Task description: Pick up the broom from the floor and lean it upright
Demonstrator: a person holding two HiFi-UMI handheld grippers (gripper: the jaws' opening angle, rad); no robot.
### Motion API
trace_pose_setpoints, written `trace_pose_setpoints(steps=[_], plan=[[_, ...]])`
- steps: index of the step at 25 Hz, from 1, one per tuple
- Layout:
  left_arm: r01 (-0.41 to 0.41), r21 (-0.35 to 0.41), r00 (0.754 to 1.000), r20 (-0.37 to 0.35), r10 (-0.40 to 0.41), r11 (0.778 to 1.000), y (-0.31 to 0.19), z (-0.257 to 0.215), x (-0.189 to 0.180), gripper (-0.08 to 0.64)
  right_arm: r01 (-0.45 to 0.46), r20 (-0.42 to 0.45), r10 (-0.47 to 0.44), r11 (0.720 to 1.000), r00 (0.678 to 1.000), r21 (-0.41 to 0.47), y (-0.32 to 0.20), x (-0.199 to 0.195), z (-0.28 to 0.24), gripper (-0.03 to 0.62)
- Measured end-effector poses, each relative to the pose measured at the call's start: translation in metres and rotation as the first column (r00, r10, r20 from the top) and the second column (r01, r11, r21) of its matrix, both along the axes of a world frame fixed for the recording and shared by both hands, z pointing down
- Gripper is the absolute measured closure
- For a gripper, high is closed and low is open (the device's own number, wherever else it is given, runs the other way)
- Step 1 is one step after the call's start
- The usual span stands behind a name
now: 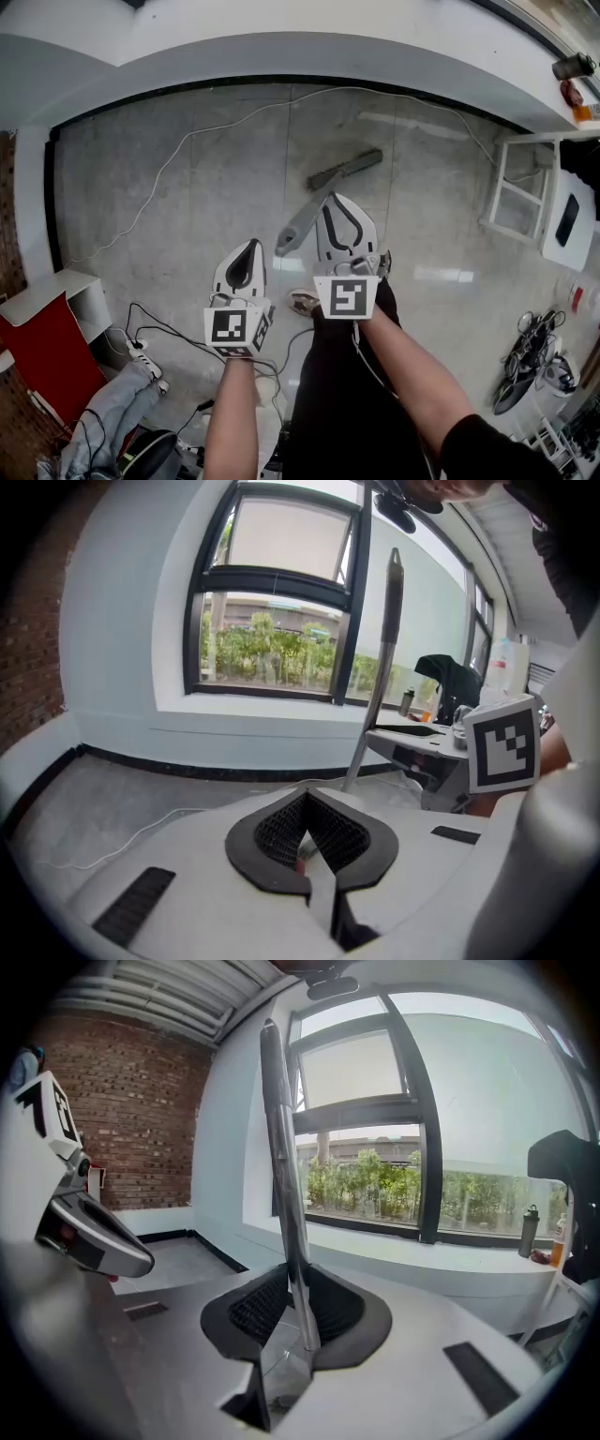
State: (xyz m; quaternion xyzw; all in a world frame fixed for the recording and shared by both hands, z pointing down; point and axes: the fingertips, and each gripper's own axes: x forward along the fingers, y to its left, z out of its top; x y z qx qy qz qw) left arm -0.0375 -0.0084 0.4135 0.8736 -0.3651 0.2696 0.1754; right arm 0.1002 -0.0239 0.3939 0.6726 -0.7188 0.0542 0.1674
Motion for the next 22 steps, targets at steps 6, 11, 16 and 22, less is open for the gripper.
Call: trace_pose_setpoints(steps=[6,11,16,22], plan=[[-0.002,-0.023,1.0,-0.003,0.002,1.0,0.012,0.008,-0.006,0.558,0.013,-0.002,-0.013,1.0,1.0,-0.022,0.013,-0.011,0.009,0.528],[-0.002,-0.037,1.0,-0.005,0.001,0.999,0.019,0.012,-0.008,0.558,0.025,-0.027,-0.026,0.999,0.999,-0.028,0.013,-0.009,0.009,0.528],[-0.001,-0.038,1.0,-0.018,0.0,0.999,0.02,0.01,-0.004,0.558,0.043,-0.042,-0.045,0.998,0.998,-0.038,0.008,-0.007,0.008,0.528],[-0.007,-0.042,1.0,-0.029,0.006,0.999,0.02,0.007,0.002,0.558,0.068,-0.066,-0.072,0.996,0.995,-0.051,0.006,-0.006,0.005,0.506]])
